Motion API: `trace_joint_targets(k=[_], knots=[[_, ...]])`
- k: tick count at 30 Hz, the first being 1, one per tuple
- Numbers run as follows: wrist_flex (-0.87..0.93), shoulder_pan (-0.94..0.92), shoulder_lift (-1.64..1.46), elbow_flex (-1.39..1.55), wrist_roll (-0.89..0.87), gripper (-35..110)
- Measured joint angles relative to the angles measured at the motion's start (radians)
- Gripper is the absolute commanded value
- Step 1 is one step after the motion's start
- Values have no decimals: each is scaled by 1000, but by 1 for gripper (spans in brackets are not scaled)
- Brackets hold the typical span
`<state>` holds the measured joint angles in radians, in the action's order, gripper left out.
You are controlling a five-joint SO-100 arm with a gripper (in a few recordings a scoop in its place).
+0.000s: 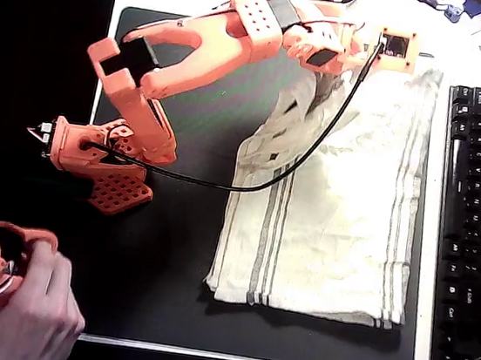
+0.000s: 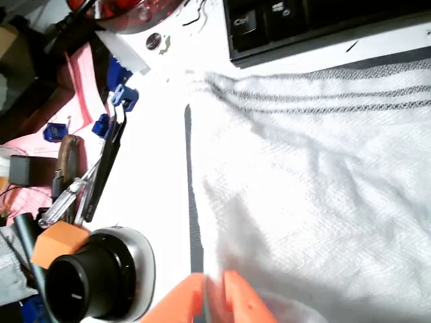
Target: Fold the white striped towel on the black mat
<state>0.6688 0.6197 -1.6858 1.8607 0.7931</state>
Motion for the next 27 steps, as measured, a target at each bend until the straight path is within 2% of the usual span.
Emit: trace_joint_targets(k=[5, 10, 13, 17, 22, 27], knots=[[-12, 58, 3, 78, -5, 18], [32, 115, -123, 196, -5, 18], [23, 74, -202, 250, 14, 18], [-57, -72, -229, 284, 74, 18], [-201, -176, -103, 284, 120, 18], [-252, -201, 109, 201, 123, 14]])
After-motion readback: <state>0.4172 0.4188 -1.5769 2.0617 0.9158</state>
